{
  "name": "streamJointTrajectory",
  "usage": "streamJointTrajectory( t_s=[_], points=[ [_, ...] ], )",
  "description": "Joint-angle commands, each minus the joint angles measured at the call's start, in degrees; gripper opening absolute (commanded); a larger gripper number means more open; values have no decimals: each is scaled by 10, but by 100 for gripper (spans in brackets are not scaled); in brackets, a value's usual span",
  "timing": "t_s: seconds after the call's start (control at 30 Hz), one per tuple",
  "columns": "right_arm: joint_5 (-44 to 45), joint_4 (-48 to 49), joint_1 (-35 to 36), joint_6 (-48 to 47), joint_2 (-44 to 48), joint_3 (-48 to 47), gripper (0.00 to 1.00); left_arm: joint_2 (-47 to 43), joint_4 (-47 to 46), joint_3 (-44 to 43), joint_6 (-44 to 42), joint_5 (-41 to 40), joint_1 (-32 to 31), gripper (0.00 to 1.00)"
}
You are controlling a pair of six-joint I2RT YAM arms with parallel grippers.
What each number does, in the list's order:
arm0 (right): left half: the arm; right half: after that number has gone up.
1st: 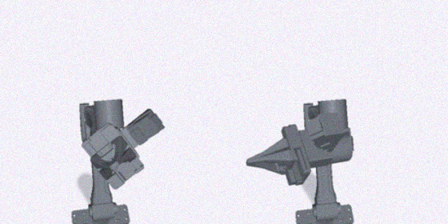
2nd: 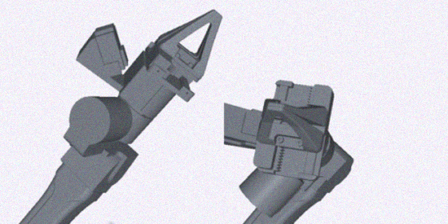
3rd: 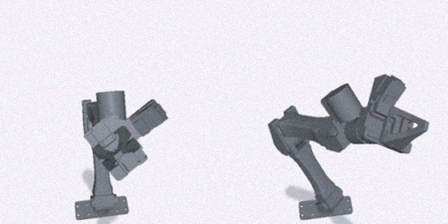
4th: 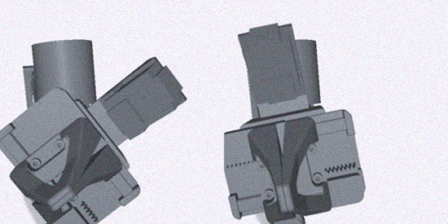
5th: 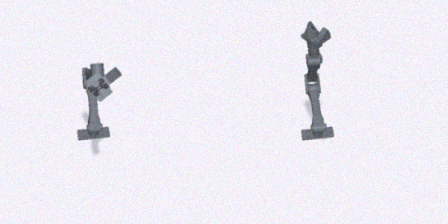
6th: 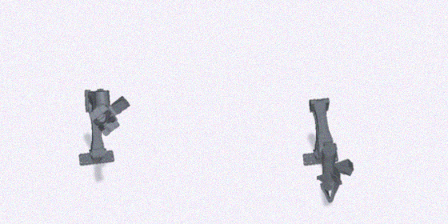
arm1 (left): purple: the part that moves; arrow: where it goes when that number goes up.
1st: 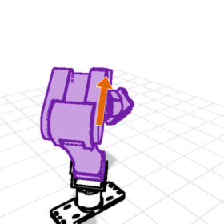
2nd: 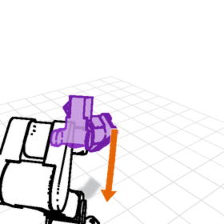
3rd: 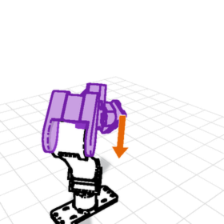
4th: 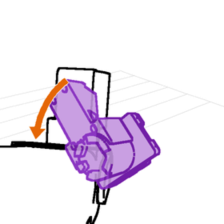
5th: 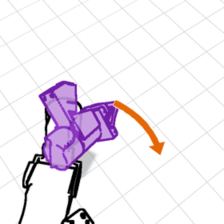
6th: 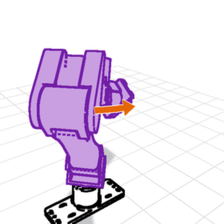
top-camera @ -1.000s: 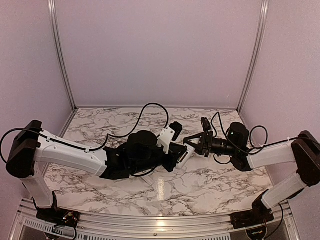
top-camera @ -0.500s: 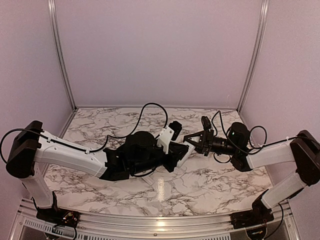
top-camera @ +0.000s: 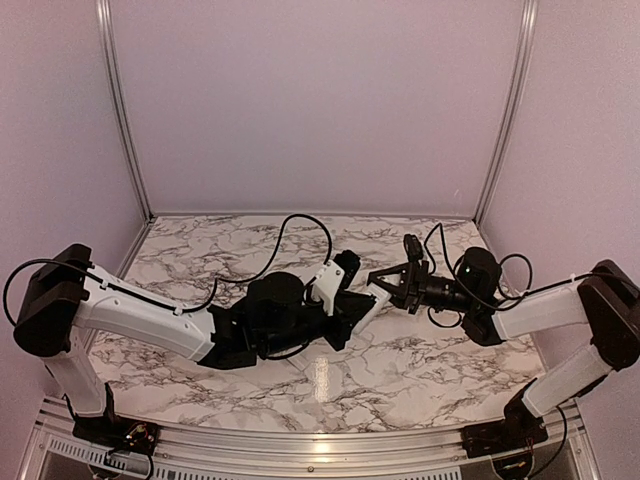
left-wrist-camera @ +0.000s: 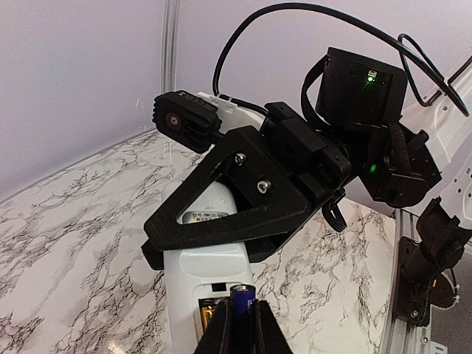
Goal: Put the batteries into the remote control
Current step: Place the battery in the battery compartment, then load the battery into the battery compartment.
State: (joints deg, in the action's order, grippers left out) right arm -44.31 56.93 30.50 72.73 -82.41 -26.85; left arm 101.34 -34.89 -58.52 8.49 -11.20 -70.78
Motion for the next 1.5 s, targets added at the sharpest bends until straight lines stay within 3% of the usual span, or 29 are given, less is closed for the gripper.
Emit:
streamJointTrajectory(
  t_s=[0.0,0.37,0.77,1.07,1.2,1.47],
  points=[
    [-13,56,6,28,-4,-1,0,13,0,16,-13,-29,4,0],
    [-12,35,6,13,1,-7,0,19,41,1,-4,-38,4,15],
    [-10,0,6,-12,13,-12,0,22,55,-7,-2,-39,4,20],
    [-6,-93,6,-89,20,-25,0,-37,88,-17,-3,-12,4,54],
    [-18,-130,6,-125,16,-36,0,-79,128,-15,-38,0,4,70],
    [-69,-198,7,-180,-2,-65,0,-154,266,-2,-240,126,6,70]
  ],
)
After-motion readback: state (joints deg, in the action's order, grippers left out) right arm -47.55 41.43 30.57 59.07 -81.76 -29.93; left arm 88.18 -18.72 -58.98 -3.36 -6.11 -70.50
